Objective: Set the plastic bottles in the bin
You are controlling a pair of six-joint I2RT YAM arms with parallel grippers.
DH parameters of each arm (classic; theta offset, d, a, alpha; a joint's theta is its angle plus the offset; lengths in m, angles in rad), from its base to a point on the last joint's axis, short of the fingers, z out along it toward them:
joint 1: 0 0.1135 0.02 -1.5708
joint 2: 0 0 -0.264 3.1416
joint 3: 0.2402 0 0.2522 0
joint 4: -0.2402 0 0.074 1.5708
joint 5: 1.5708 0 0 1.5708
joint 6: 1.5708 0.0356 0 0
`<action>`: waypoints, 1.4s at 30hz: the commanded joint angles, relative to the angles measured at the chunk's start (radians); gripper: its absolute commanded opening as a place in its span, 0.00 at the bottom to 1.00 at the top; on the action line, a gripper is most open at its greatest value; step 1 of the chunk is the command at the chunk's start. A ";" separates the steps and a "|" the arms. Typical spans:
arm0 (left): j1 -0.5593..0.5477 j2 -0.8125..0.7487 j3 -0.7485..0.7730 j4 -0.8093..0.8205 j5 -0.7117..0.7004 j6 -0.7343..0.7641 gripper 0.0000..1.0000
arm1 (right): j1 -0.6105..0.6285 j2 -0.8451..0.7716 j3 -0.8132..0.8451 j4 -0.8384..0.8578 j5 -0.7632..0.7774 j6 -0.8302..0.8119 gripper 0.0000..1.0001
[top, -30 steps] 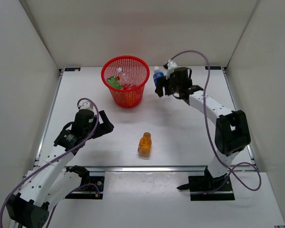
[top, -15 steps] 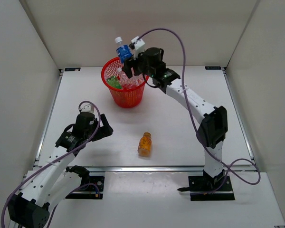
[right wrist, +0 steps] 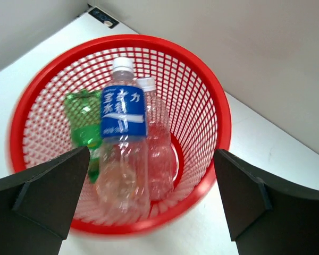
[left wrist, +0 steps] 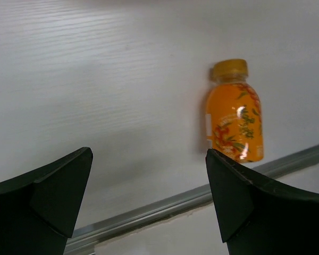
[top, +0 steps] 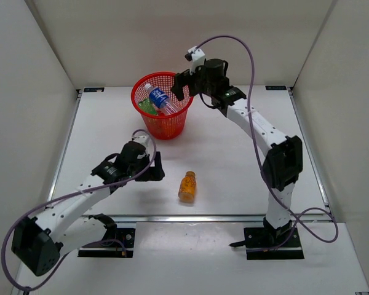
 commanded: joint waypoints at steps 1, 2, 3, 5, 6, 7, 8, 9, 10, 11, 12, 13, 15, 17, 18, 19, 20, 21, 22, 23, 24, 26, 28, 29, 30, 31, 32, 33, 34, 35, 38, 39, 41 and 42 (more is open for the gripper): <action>-0.084 0.091 0.080 0.101 0.046 0.033 0.99 | -0.009 -0.225 -0.065 -0.038 0.008 -0.016 0.99; -0.113 0.111 0.106 0.121 0.058 0.040 0.99 | -0.014 -0.302 -0.152 -0.039 0.051 -0.018 0.99; -0.141 0.157 0.135 0.147 0.065 0.043 0.99 | -0.018 -0.388 -0.262 -0.039 0.089 -0.018 0.99; -0.170 0.255 0.172 0.167 0.074 0.039 0.99 | -0.029 -0.523 -0.430 -0.039 0.167 -0.007 0.99; -0.188 0.282 0.186 0.166 0.083 0.042 0.98 | -0.041 -0.565 -0.528 -0.048 0.184 -0.009 0.99; -0.192 0.327 0.204 0.178 0.091 0.037 0.99 | -0.048 -0.635 -0.609 -0.058 0.215 0.002 0.99; -0.208 0.354 0.233 0.176 0.089 0.037 0.99 | -0.058 -0.693 -0.641 -0.103 0.253 0.019 0.99; -0.224 0.396 0.260 0.170 0.092 0.045 0.99 | -0.077 -0.750 -0.697 -0.136 0.275 0.019 1.00; -0.239 0.445 0.274 0.160 0.094 0.055 0.98 | -0.100 -0.779 -0.752 -0.170 0.281 0.057 0.99; -0.241 0.485 0.293 0.140 0.092 0.054 0.99 | -0.103 -0.834 -0.783 -0.181 0.304 0.072 0.99; -0.267 0.503 0.310 0.126 0.095 0.057 0.99 | -0.132 -0.890 -0.841 -0.202 0.307 0.097 1.00; -0.284 0.532 0.309 0.127 0.094 0.051 0.98 | -0.164 -0.919 -0.900 -0.213 0.301 0.109 0.99; -0.310 0.570 0.304 0.142 0.117 0.048 0.99 | -0.221 -1.022 -0.975 -0.238 0.298 0.151 0.99; -0.330 0.644 0.318 0.121 0.099 0.049 0.99 | -0.291 -1.077 -1.049 -0.261 0.260 0.175 0.99; -0.336 0.658 0.329 0.101 0.082 0.042 0.99 | -0.334 -1.109 -1.063 -0.267 0.242 0.191 1.00; -0.350 0.688 0.341 0.091 0.074 0.039 0.99 | -0.375 -1.117 -1.081 -0.273 0.213 0.192 0.99; -0.351 0.713 0.343 0.086 0.068 0.042 0.98 | -0.405 -1.137 -1.095 -0.287 0.185 0.186 0.99; -0.360 0.720 0.352 0.074 0.062 0.042 0.88 | -0.411 -1.152 -1.099 -0.286 0.174 0.180 0.99; -0.362 0.728 0.373 0.061 0.053 0.046 0.83 | -0.435 -1.157 -1.096 -0.293 0.168 0.171 0.99; -0.357 0.725 0.384 0.063 0.052 0.048 0.73 | -0.448 -1.157 -1.096 -0.305 0.172 0.171 0.99; -0.354 0.713 0.410 0.046 0.052 0.048 0.62 | -0.448 -1.163 -1.093 -0.305 0.180 0.160 0.99; -0.344 0.675 0.476 0.023 0.054 0.074 0.52 | -0.446 -1.166 -1.096 -0.307 0.211 0.152 0.99; -0.331 0.632 0.603 0.008 0.052 0.105 0.47 | -0.445 -1.175 -1.095 -0.309 0.226 0.126 0.99; -0.322 0.607 0.679 0.006 0.018 0.129 0.48 | -0.456 -1.174 -1.095 -0.312 0.224 0.125 0.99; -0.321 0.592 0.717 0.003 0.004 0.146 0.47 | -0.468 -1.175 -1.098 -0.309 0.224 0.117 0.99; -0.302 0.589 0.794 0.014 -0.029 0.176 0.48 | -0.469 -1.175 -1.098 -0.315 0.224 0.112 0.99; -0.272 0.589 0.874 0.026 -0.071 0.187 0.50 | -0.486 -1.182 -1.098 -0.304 0.218 0.119 0.99; -0.235 0.601 0.934 0.034 -0.099 0.203 0.52 | -0.500 -1.179 -1.110 -0.312 0.218 0.119 0.99; -0.226 0.615 0.959 0.075 -0.178 0.210 0.51 | -0.506 -1.189 -1.115 -0.304 0.203 0.123 1.00; -0.177 0.633 0.978 0.143 -0.225 0.204 0.51 | -0.517 -1.204 -1.125 -0.296 0.188 0.131 0.99; -0.027 0.732 1.046 0.283 -0.166 0.122 0.56 | -0.528 -1.229 -1.139 -0.299 0.175 0.139 0.99; 0.024 0.759 1.111 0.278 -0.146 0.105 0.54 | -0.526 -1.226 -1.142 -0.305 0.186 0.137 0.99; 0.083 0.843 1.186 0.275 -0.147 0.057 0.53 | -0.520 -1.228 -1.146 -0.306 0.200 0.126 0.99; 0.103 0.858 1.211 0.291 -0.162 0.057 0.53 | -0.520 -1.220 -1.146 -0.309 0.198 0.123 0.99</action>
